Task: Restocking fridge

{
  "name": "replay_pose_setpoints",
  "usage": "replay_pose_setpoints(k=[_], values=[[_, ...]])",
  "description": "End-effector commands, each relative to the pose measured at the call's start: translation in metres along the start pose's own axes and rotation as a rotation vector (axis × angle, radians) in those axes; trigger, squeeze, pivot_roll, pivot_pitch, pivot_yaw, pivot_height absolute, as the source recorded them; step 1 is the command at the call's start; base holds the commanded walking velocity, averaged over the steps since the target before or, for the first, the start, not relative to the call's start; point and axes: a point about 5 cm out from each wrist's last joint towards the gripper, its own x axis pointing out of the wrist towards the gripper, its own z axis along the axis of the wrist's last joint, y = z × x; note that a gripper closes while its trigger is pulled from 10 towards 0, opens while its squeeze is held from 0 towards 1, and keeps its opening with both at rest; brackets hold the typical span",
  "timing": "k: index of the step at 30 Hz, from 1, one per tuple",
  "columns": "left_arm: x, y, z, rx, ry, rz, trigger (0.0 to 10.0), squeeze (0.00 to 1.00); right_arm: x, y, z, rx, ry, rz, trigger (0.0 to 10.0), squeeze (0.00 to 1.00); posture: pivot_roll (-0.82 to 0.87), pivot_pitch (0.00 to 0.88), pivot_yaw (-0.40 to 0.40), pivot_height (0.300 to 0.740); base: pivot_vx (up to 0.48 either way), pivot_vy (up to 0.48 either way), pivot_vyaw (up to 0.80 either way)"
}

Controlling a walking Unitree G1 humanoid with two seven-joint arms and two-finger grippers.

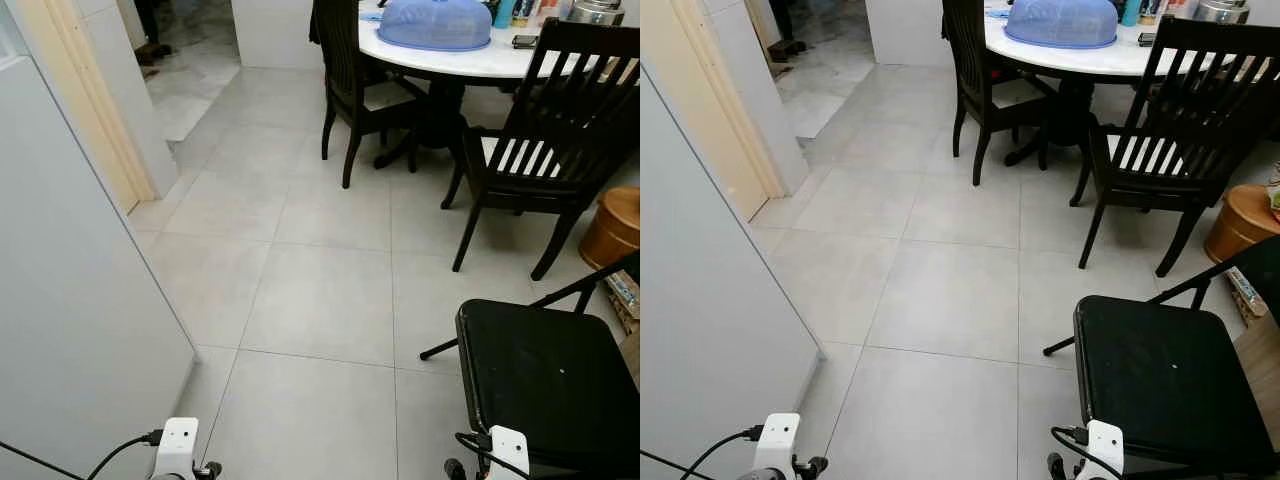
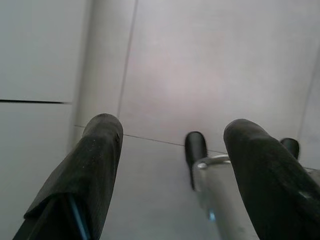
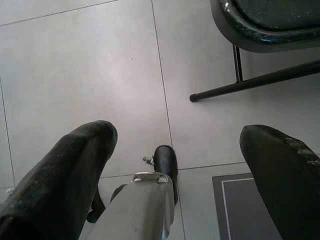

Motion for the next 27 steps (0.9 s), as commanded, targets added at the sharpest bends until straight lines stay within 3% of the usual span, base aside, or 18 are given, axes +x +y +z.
replay_pose_setpoints(k=[1, 4, 27], values=[[0.0000, -0.0011, -0.0016, 0.017, 0.011, 0.001, 10.0, 0.00, 0.0000, 0.0004, 0.0016, 0.001, -0.006, 0.018, 10.0, 0.00, 0.07, 0.000, -0.006, 0.740, 0.000, 0.000, 0.00], [-0.0003, 0.0010, -0.0022, 0.018, 0.014, 0.002, 10.0, 0.00, -0.0002, 0.0006, 0.0036, -0.037, -0.013, 0.038, 10.0, 0.00, 0.07, 0.000, -0.010, 0.740, 0.000, 0.000, 0.27], [-0.0013, 0.0049, -0.0075, 0.049, 0.038, 0.008, 10.0, 0.00, -0.0006, 0.0002, -0.0018, -0.043, 0.007, 0.044, 10.0, 0.00, 0.06, 0.000, -0.007, 0.740, 0.000, 0.000, 0.80]])
